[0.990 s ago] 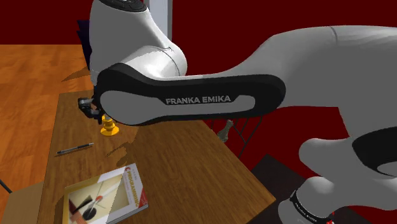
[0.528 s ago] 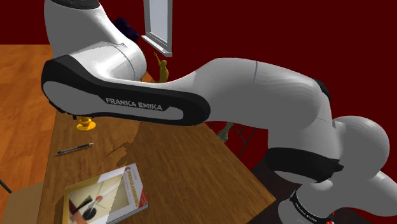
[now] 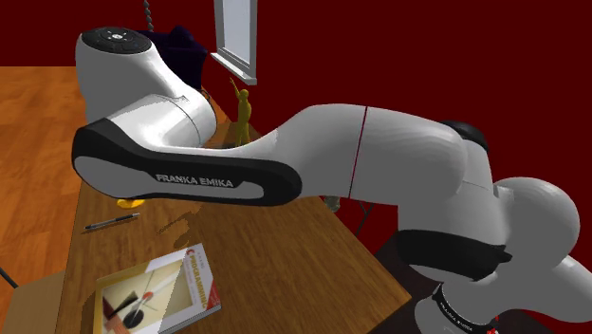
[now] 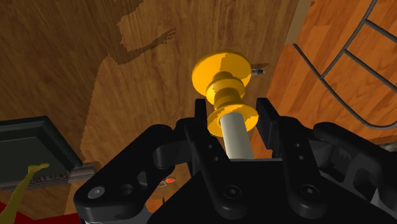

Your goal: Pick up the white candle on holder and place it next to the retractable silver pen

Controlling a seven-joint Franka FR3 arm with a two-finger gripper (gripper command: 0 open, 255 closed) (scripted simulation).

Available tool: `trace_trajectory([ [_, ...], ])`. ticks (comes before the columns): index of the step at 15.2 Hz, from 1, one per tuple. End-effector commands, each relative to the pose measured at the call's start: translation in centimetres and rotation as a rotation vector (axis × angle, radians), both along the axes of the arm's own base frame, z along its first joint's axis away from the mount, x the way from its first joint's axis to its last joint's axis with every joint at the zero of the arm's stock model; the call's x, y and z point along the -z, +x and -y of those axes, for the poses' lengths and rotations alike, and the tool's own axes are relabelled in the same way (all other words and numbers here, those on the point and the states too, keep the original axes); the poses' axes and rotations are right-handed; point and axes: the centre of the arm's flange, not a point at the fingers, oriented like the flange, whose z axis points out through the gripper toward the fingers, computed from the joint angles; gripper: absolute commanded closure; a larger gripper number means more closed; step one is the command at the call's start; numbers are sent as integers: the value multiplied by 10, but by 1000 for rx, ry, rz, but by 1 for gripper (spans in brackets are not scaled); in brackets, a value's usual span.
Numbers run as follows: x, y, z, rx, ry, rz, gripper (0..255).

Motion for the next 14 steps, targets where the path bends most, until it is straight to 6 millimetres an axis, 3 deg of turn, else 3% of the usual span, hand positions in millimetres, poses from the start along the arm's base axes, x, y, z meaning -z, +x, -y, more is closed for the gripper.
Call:
trace_trajectory([
  [1, 10, 0, 1, 0, 0, 0, 255],
  [14, 79, 0, 1, 0, 0, 0, 255],
])
